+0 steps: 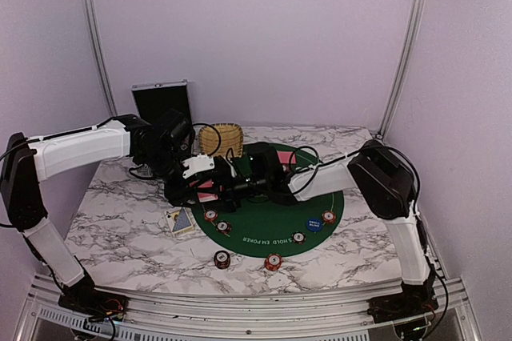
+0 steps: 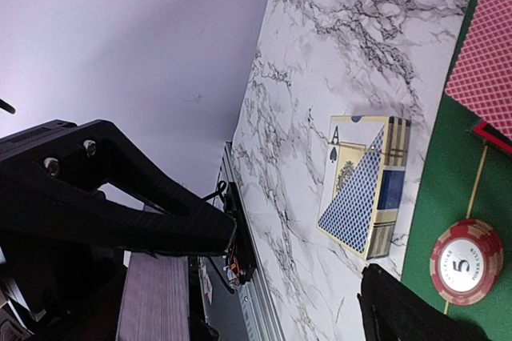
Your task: Distribute texas hold em gaming equipment
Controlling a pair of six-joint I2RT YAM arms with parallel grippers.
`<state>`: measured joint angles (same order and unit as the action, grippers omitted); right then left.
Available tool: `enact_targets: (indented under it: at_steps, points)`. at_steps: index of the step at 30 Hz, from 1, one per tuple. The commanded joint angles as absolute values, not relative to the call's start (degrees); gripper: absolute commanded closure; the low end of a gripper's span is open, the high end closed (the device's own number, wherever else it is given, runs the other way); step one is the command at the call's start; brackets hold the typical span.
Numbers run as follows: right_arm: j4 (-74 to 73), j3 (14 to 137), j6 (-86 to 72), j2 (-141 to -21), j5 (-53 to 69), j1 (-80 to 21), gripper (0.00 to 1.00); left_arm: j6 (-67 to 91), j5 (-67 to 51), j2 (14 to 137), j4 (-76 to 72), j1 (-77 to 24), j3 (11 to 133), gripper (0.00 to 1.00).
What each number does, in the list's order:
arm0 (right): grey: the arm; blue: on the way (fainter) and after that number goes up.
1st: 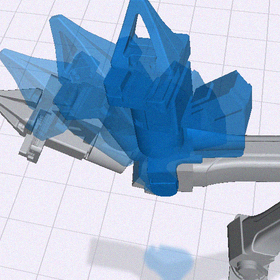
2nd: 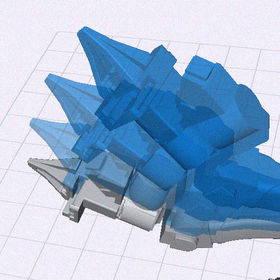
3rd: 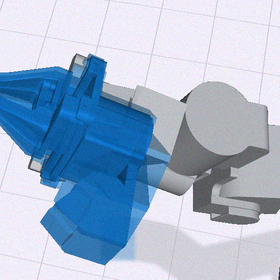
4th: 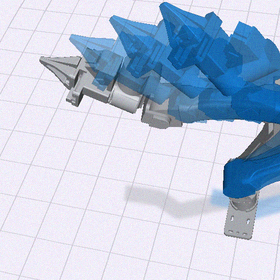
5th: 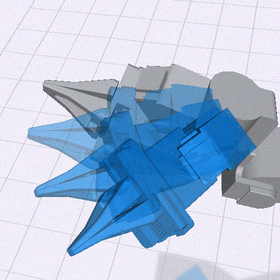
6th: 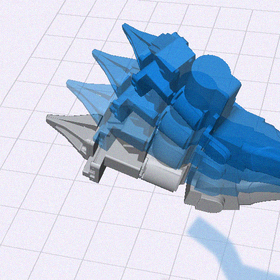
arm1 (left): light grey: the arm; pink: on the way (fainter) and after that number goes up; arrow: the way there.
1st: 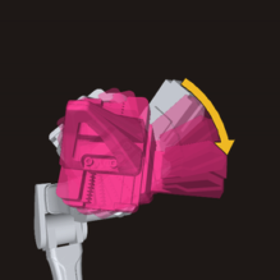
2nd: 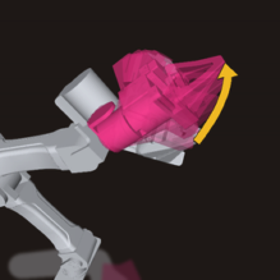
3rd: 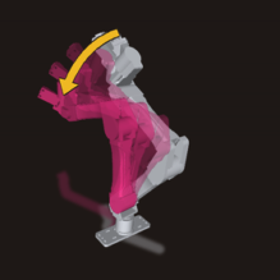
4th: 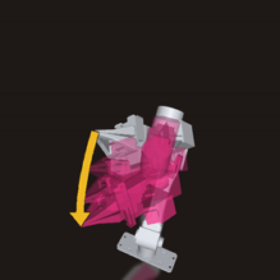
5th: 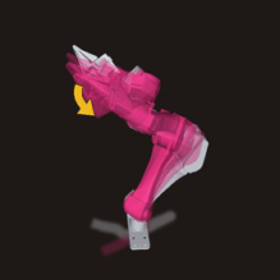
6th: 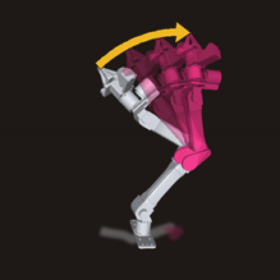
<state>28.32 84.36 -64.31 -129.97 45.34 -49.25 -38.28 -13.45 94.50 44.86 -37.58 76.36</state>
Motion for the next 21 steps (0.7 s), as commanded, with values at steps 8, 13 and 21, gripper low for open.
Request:
enact_targets:
  at_steps: [8, 13, 21]
  points:
    - [22.7, 80.3, -60.5, -125.6, 43.2, -47.4, 0.14, -38.5, -14.1, 93.3, 45.0, -37.9, 77.2, 0.82]
    - [22.0, 79.0, -59.7, -124.1, 43.2, -47.0, 0.19, -38.6, -13.8, 93.2, 44.9, -37.8, 77.1, 0.82]
    - [21.4, 77.5, -58.8, -121.1, 43.1, -46.2, 0.31, -38.8, -13.5, 93.1, 45.0, -37.8, 77.1, 0.82]
